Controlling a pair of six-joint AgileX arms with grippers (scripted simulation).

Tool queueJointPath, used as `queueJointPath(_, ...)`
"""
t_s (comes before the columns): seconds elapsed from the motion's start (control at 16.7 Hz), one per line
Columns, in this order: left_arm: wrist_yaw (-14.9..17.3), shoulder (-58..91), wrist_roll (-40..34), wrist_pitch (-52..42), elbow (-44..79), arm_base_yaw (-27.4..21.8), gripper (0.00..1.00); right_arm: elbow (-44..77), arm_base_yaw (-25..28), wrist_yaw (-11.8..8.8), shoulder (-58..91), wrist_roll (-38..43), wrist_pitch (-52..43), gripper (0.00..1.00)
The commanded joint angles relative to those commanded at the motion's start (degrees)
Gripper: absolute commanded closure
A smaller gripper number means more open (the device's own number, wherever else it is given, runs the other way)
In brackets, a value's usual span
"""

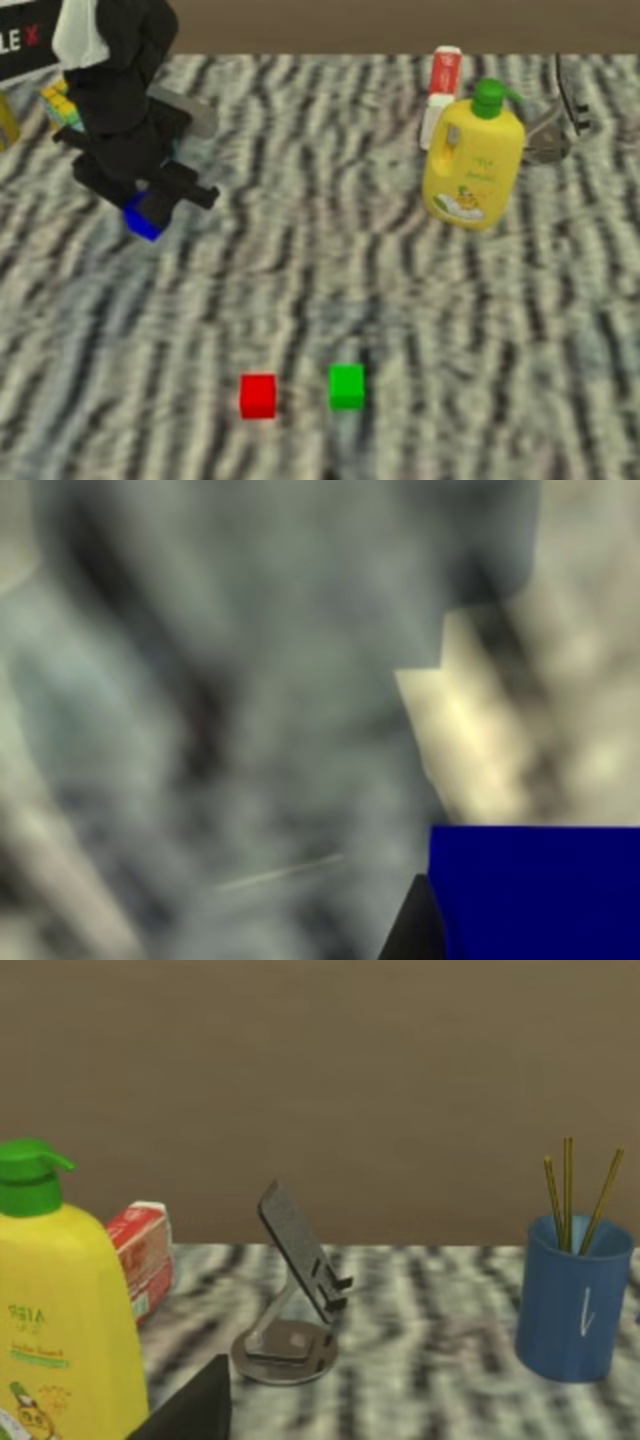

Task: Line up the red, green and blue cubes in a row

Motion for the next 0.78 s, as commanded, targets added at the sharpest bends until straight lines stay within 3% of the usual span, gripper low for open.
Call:
queueJointPath(0.54, -1.58, 6.86, -49.76, -7.36, 12.79, -27.31, 1.00, 0.00, 0.00, 0.00, 0.00, 0.00, 0.00, 0.00)
queueJointPath(0.78, -2.15, 8.08, -66.54, -9.43, 16.67, -37.39, 1.00, 0.00, 0.00, 0.00, 0.00, 0.00, 0.00, 0.00)
